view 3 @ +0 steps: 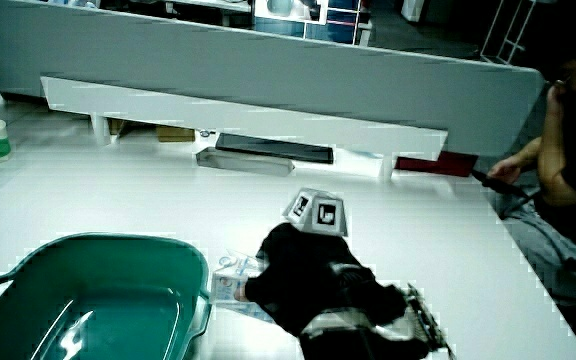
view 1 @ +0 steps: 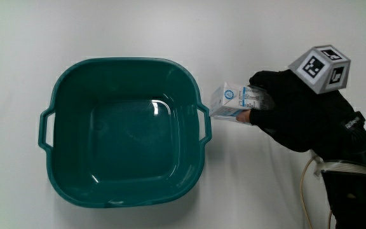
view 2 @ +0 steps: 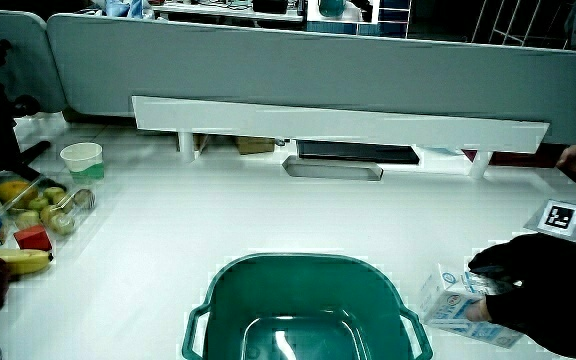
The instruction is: Place milk on desk
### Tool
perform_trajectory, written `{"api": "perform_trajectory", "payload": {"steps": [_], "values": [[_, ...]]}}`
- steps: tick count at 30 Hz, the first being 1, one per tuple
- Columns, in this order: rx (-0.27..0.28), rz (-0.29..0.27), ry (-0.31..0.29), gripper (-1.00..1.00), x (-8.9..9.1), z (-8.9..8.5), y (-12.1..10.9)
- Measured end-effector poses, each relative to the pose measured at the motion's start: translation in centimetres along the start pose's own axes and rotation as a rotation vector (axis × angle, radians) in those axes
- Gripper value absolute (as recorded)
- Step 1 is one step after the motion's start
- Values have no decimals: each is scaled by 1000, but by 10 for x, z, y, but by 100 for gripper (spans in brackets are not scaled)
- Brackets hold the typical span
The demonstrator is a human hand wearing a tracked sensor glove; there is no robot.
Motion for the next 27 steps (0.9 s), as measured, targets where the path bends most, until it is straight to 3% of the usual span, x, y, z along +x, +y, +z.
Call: {"api": "perform_trajectory", "payload": {"steps": [7,9,27], "values": [[0,7,26,0,13,-5,-3],[-10,-10,-1,0,14,-9,-1],[-89,-89,-48,0,31,-39,15]]}}
